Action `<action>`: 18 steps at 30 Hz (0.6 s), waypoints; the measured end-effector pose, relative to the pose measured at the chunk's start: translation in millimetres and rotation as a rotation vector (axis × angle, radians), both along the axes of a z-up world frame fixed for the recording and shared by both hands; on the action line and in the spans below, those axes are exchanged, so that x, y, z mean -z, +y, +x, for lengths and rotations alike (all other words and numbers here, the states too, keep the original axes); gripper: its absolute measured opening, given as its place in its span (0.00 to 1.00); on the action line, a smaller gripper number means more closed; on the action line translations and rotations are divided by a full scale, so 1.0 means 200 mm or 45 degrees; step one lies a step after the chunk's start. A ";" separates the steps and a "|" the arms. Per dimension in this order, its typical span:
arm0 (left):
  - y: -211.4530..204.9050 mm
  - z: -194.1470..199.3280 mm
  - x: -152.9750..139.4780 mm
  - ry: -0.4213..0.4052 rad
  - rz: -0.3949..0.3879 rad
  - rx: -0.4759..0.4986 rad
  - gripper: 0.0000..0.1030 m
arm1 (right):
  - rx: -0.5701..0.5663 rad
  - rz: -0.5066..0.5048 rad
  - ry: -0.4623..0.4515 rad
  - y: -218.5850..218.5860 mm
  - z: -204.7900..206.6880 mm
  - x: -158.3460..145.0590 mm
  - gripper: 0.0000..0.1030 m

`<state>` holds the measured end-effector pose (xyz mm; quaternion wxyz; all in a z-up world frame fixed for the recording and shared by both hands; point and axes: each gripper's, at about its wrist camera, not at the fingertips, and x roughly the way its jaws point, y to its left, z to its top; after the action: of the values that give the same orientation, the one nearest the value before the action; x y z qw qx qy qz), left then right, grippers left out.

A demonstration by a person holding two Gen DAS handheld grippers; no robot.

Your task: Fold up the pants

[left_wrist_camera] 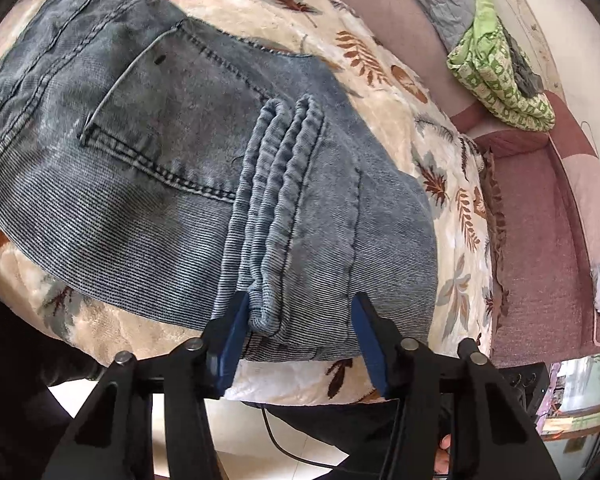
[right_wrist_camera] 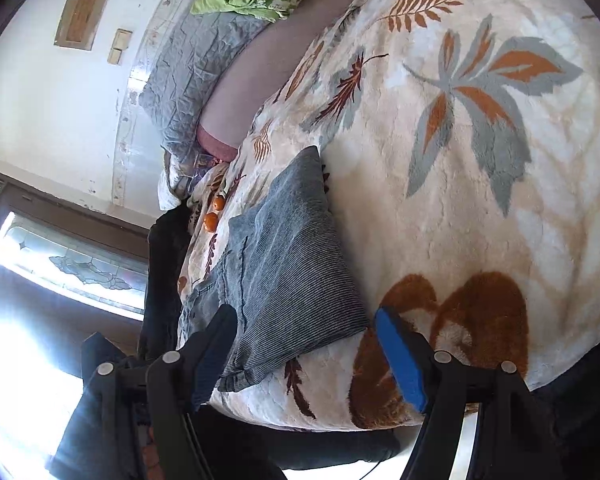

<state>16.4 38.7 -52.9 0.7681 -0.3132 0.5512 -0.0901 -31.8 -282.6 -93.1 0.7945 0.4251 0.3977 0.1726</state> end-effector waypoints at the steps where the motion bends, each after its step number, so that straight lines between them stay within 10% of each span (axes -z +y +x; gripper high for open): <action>1: 0.01 0.00 -0.01 0.002 0.020 -0.012 0.31 | -0.004 -0.005 -0.004 0.01 0.00 0.00 0.73; 3: 0.02 -0.02 -0.03 -0.033 0.054 -0.015 0.10 | -0.004 -0.017 -0.015 0.01 -0.01 -0.01 0.73; 10: 0.01 -0.19 -0.19 -0.205 0.081 -0.031 0.11 | 0.014 -0.023 -0.007 0.00 -0.01 -0.01 0.73; 15: 0.07 -0.15 0.08 -0.076 0.020 -0.108 0.16 | 0.002 -0.030 0.000 0.01 -0.01 0.00 0.73; 17: 0.08 -0.16 0.04 -0.083 0.000 -0.077 0.35 | -0.008 -0.046 -0.007 0.01 -0.02 -0.01 0.73; 18: 0.08 -0.17 0.02 -0.065 0.048 -0.077 0.73 | -0.006 -0.052 -0.009 0.01 -0.02 -0.01 0.73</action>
<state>-17.8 54.1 -57.2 0.7901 -0.3130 0.5232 -0.0644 -35.3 -280.3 -90.9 0.8040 0.4072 0.3994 0.1679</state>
